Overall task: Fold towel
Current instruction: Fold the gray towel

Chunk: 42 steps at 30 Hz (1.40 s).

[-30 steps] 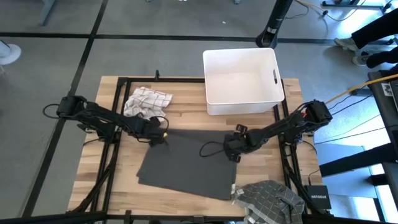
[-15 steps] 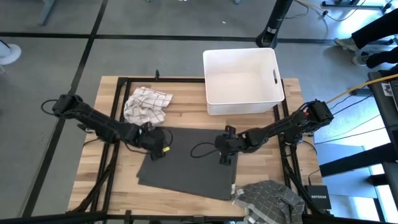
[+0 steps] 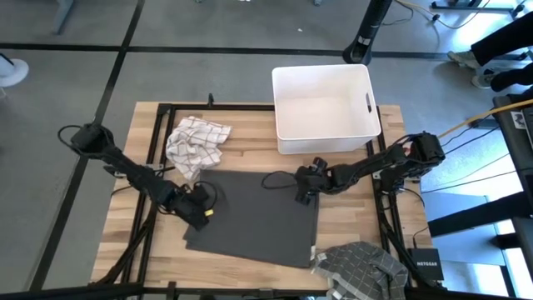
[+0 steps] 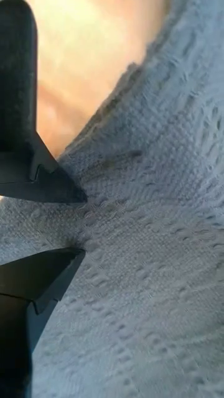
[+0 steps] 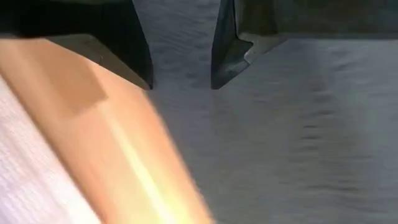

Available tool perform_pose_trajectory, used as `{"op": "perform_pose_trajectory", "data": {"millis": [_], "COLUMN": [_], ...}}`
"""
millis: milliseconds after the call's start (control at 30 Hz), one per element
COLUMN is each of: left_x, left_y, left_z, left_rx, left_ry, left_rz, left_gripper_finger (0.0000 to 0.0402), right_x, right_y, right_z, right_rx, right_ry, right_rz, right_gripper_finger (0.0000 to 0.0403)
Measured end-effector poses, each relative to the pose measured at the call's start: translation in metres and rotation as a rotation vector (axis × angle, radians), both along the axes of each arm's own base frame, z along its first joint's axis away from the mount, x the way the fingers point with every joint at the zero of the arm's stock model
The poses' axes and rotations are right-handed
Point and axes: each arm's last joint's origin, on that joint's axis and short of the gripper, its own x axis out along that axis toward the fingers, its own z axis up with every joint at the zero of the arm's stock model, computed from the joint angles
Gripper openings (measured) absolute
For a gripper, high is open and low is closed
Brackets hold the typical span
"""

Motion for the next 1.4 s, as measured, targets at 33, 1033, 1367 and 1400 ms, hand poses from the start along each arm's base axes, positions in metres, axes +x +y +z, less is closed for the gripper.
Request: {"op": "perform_pose_trajectory", "data": {"millis": [33,1033,1367,1400], "left_x": [-0.002,0.001,-0.003,-0.004], "left_y": [-0.002,0.018,0.047,0.049], "left_z": [-0.001,0.060,0.018,0.015], "left_rx": [-0.013,0.360,0.313,0.316], "left_ry": [-0.009,-0.200,0.006,0.018], "left_rz": [0.004,-0.095,-0.036,-0.025], "left_gripper_finger": [0.0120,0.0120,0.0120,0.0120], "right_x": [-0.002,0.075,0.139,0.143], "right_y": [-0.003,0.077,0.099,0.101], "right_z": [-0.002,0.030,-0.002,-0.008], "right_rx": [-0.006,0.141,0.125,0.126], "right_ry": [0.003,-0.544,-0.495,-0.465], "right_rz": [-0.026,0.401,0.544,0.551], "right_gripper_finger": [0.0166,0.0166,0.0166,0.0166]}}
